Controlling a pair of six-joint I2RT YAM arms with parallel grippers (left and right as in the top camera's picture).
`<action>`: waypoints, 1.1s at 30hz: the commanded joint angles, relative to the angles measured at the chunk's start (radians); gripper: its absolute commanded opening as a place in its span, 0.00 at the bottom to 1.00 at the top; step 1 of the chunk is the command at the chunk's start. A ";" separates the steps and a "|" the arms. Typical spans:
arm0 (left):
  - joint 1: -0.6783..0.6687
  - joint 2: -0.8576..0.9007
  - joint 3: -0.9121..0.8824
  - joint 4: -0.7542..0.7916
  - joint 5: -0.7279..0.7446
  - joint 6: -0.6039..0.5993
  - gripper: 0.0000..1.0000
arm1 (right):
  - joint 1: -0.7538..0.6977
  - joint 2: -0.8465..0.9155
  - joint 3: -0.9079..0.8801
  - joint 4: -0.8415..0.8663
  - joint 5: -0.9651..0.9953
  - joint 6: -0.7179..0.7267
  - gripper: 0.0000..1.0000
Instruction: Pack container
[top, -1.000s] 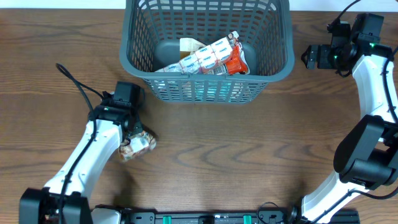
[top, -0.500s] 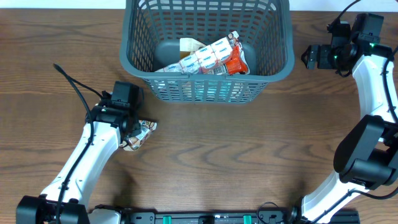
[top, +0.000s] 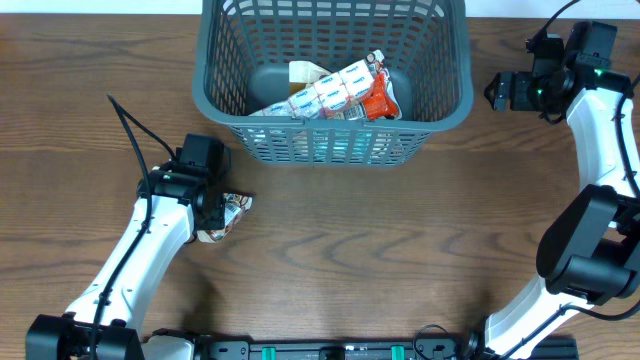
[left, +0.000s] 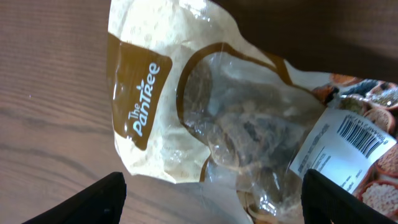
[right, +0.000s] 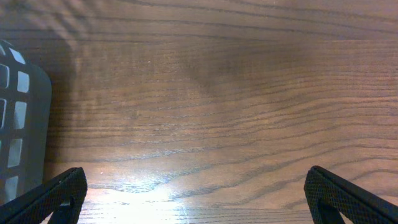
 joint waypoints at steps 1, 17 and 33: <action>0.005 -0.008 0.016 -0.014 0.004 -0.039 0.78 | 0.012 0.004 -0.003 0.000 -0.004 -0.015 0.99; 0.005 -0.008 0.016 -0.038 0.023 0.179 0.86 | 0.012 0.004 -0.003 -0.004 -0.005 -0.014 0.99; -0.010 -0.008 0.016 -0.079 0.262 0.432 0.87 | 0.012 0.004 -0.003 -0.006 -0.005 -0.014 0.99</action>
